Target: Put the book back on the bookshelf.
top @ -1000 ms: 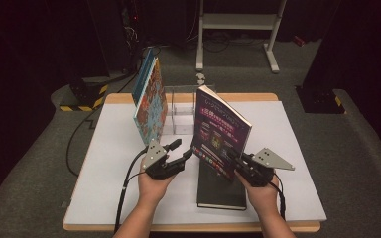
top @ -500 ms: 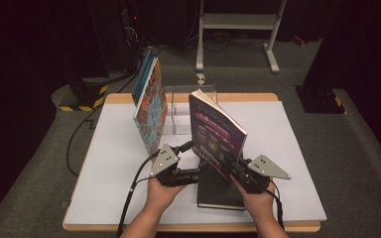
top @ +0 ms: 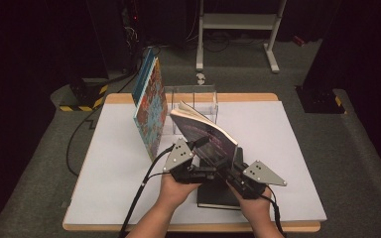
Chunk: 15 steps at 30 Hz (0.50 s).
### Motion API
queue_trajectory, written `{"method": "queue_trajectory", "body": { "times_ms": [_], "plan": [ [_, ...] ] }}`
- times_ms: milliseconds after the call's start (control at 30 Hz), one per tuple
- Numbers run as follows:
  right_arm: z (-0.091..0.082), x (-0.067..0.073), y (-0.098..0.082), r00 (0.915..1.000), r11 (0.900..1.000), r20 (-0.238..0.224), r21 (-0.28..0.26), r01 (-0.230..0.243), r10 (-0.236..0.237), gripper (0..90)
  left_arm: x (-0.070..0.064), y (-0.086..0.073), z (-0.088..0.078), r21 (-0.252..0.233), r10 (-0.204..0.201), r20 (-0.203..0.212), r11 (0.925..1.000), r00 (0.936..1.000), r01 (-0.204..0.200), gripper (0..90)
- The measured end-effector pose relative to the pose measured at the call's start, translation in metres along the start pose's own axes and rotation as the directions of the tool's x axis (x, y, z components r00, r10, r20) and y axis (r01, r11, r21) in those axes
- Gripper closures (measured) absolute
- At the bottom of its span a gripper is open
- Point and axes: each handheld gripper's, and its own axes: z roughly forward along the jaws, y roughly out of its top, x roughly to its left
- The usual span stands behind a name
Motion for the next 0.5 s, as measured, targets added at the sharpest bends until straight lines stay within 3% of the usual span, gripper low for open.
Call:
{"method": "queue_trajectory", "body": {
  "times_ms": [133, 500],
  "plan": [
    [0.002, 0.0028, -0.0039, 0.9997, 1.0, -0.022, 0.006, 0.008, -0.008, 69.8, 0.0013, 0.0002, 0.0021, -0.002, -0.013, 0.003, 0.9999, 0.9999, 0.013, 14.6],
    [0.0074, 0.0072, -0.0058, 0.9988, 1.0, -0.048, 0.018, 0.008, -0.008, 68.6, -0.0025, -0.0021, -0.003, 0.007, -0.036, 0.036, 0.9993, 0.9987, 0.036, 13.3]
  ]
}}
